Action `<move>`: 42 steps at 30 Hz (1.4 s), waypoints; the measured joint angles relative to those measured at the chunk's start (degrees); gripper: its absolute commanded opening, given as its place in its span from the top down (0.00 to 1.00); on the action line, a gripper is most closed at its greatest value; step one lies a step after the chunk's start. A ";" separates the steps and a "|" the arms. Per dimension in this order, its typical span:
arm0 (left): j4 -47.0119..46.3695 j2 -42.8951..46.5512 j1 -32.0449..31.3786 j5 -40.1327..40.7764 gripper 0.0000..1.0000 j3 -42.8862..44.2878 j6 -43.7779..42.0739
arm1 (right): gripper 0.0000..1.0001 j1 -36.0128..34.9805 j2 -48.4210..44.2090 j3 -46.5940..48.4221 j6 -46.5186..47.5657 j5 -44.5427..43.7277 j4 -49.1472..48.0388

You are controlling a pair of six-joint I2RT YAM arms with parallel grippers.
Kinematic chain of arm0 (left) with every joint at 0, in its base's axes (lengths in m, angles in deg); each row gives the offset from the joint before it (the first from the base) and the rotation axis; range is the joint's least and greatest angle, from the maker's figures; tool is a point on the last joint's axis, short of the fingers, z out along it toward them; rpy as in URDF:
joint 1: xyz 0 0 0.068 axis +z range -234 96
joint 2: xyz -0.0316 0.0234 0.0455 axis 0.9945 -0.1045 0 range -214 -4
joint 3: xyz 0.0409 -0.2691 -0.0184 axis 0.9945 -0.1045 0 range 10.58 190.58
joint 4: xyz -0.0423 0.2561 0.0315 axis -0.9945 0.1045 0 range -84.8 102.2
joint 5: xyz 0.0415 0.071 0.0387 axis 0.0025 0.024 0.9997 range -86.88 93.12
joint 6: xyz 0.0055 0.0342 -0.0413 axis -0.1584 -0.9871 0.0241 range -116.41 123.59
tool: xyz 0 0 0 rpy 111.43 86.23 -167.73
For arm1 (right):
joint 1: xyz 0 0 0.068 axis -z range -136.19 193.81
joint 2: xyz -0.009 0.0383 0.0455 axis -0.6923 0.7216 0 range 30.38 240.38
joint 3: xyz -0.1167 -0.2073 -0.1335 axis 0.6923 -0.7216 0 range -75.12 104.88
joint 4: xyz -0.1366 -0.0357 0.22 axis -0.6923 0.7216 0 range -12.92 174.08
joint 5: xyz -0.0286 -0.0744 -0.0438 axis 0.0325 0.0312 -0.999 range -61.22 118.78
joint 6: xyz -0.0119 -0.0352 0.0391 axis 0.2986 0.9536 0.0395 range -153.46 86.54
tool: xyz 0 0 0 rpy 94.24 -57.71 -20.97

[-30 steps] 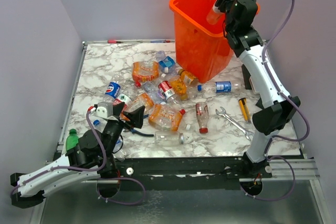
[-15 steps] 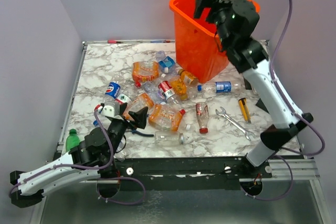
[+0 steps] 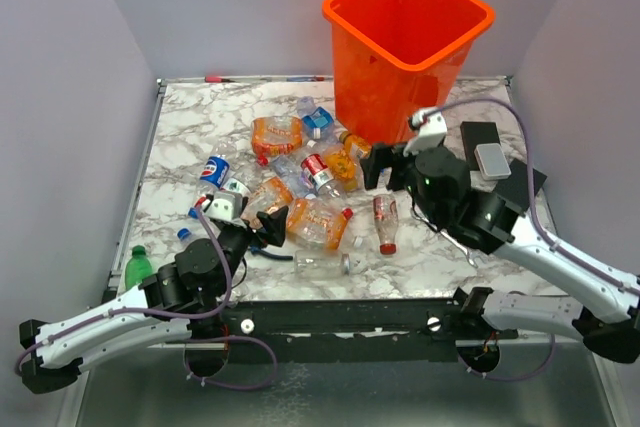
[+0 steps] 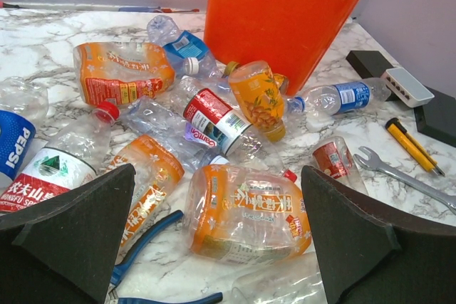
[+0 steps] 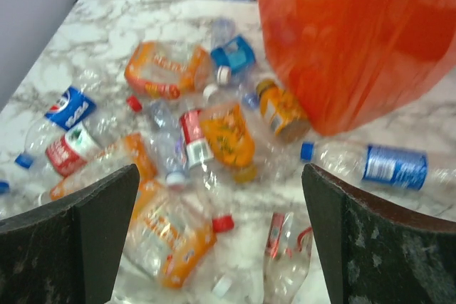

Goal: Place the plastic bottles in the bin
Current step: Pick up the plastic bottle at the center of the board.

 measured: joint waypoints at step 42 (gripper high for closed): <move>1.27 -10.54 0.00 -7.50 0.01 2.19 0.26 | 0.46 6.16 4.57 -41.72 -30.25 15.47 -5.51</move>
